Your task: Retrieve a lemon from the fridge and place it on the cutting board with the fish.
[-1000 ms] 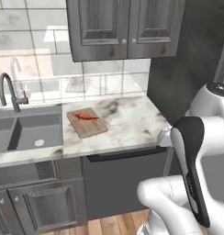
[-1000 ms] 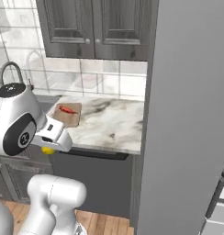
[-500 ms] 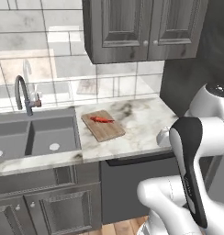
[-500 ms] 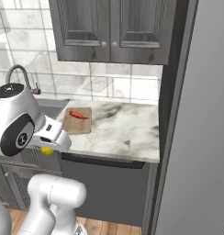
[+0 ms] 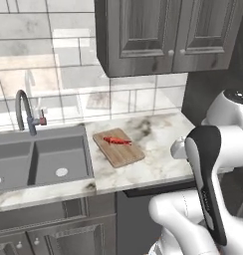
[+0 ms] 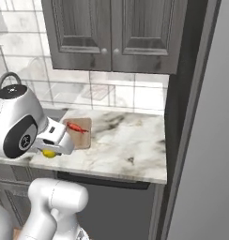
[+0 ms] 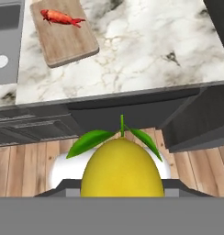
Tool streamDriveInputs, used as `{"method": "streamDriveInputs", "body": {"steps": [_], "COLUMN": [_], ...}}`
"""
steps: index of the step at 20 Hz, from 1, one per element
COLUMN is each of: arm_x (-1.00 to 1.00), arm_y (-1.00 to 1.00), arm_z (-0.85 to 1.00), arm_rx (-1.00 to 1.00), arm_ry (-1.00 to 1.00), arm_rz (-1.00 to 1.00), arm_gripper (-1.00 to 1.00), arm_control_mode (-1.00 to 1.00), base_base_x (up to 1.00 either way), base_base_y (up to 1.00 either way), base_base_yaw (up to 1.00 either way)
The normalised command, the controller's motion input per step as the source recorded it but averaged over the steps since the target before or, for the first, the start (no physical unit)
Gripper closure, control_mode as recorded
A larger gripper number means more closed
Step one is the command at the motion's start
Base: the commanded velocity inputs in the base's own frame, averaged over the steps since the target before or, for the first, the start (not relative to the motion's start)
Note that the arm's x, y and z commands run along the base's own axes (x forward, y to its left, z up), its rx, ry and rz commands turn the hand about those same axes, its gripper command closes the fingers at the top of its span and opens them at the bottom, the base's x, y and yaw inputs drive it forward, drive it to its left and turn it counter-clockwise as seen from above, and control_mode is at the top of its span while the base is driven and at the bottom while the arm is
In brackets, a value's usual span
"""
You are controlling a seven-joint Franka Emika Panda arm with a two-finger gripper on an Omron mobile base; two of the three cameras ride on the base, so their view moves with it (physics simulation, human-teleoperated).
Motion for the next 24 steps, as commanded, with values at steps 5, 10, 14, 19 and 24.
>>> {"method": "streamDriveInputs", "body": {"steps": [5,10,14,19,24], "arm_x": [0.0,0.0,0.0,0.0,0.0], "arm_y": [0.0,0.0,0.0,0.0,0.0], "arm_z": [0.0,0.0,0.0,0.0,0.0], "arm_rx": [0.0,0.0,0.0,0.0,0.0], "arm_ry": [0.0,0.0,0.0,0.0,0.0], "arm_rz": [0.0,0.0,0.0,0.0,0.0], "arm_gripper": [1.0,1.0,1.0,1.0,1.0], "arm_control_mode": [1.0,1.0,1.0,1.0,1.0], "base_base_x": [0.25,0.28,0.38,0.44,0.36], "base_base_y": [0.52,0.45,0.28,0.23,0.26], "base_base_yaw": [-0.01,-0.02,-0.01,0.0,0.0]}}
